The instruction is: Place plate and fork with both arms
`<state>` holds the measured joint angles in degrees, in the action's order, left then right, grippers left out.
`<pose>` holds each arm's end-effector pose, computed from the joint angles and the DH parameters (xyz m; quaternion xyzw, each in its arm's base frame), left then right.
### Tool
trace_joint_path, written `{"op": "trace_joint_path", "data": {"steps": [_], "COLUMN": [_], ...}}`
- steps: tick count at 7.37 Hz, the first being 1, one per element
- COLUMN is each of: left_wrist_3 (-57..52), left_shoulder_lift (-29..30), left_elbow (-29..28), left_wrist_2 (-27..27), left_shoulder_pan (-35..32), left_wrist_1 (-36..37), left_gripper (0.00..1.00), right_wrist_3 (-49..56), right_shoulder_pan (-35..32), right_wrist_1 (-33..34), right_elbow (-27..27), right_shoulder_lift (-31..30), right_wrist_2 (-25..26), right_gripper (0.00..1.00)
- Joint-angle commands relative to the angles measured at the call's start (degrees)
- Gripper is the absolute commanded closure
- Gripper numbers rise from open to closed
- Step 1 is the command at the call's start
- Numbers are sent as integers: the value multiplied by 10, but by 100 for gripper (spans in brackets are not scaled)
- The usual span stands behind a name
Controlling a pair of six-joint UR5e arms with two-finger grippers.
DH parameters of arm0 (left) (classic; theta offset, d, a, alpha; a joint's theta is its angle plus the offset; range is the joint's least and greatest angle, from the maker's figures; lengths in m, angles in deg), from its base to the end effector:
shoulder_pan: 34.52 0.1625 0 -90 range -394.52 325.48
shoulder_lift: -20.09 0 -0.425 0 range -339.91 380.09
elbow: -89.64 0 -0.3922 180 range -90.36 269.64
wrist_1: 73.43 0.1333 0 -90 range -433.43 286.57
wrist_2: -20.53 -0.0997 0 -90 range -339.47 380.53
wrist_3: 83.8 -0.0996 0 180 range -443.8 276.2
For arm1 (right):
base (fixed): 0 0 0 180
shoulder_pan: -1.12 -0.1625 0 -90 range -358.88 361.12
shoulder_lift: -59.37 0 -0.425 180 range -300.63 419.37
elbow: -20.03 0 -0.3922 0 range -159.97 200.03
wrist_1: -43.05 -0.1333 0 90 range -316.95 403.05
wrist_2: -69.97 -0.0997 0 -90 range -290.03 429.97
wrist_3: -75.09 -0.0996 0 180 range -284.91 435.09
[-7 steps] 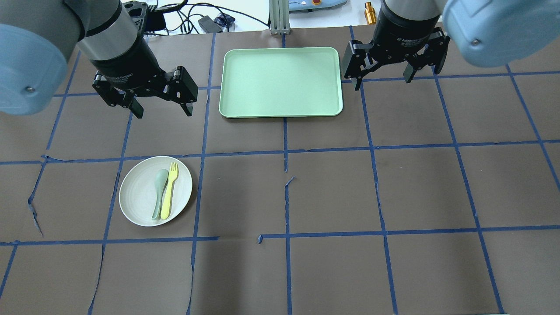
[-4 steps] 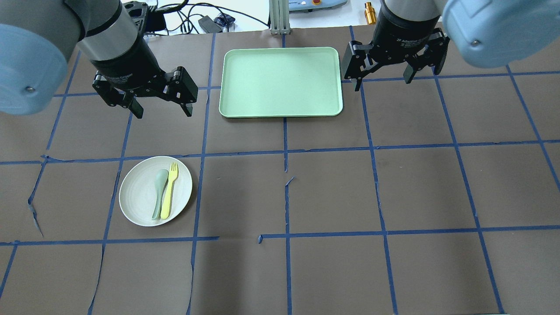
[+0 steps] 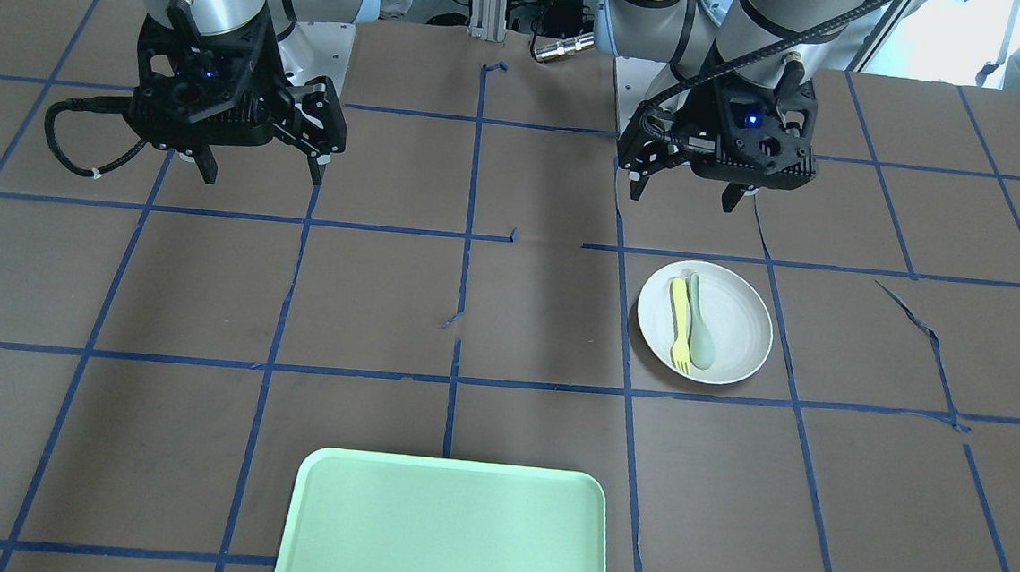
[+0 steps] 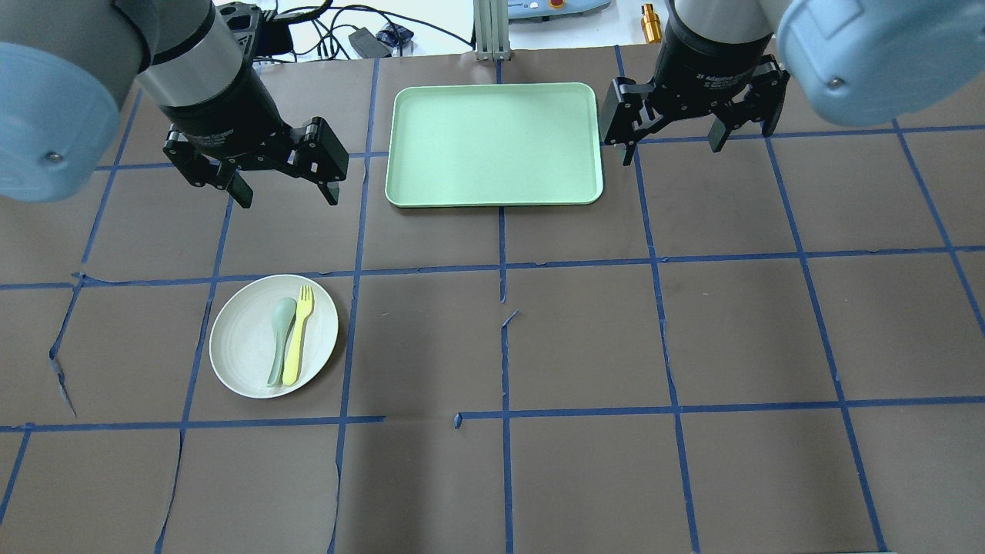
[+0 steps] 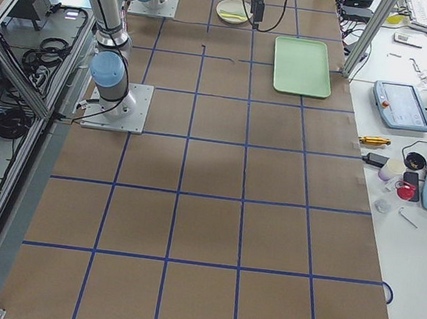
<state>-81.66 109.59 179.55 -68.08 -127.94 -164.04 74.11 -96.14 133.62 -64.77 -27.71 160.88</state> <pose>-0.1646 -0.4792 0.4919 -0.0112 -0.9999 -0.0008 0.0121 0.1961 -0.4973 0.5080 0.0546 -0.9982 0.0254 0.0061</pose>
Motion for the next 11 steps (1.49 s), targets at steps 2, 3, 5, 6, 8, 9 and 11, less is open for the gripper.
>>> {"op": "trace_joint_path", "data": {"steps": [2,3,5,6,8,9,11], "left_wrist_3": [0,0,0,0,-1,-10,-94], "left_shoulder_lift": [0,0,0,0,1,4,10], "left_elbow": [0,0,0,-1,0,4,58], "left_wrist_2": [-1,-1,-1,-1,0,-2,1], "left_shoulder_pan": [0,0,0,0,2,15,110], "left_wrist_1": [0,0,0,0,1,1,19], "left_gripper": [0,0,0,0,0,0,0], "right_wrist_3": [-1,-1,-1,0,-1,-1,0], "right_shoulder_pan": [0,0,0,0,0,0,0], "right_wrist_1": [0,0,-4,-5,0,0,0], "right_elbow": [1,5,5,5,2,2,5], "right_shoulder_lift": [-1,-1,-1,-1,0,1,3], "right_wrist_2": [-2,4,4,1,-4,-6,-5], "right_gripper": [0,0,0,0,0,0,0]}}
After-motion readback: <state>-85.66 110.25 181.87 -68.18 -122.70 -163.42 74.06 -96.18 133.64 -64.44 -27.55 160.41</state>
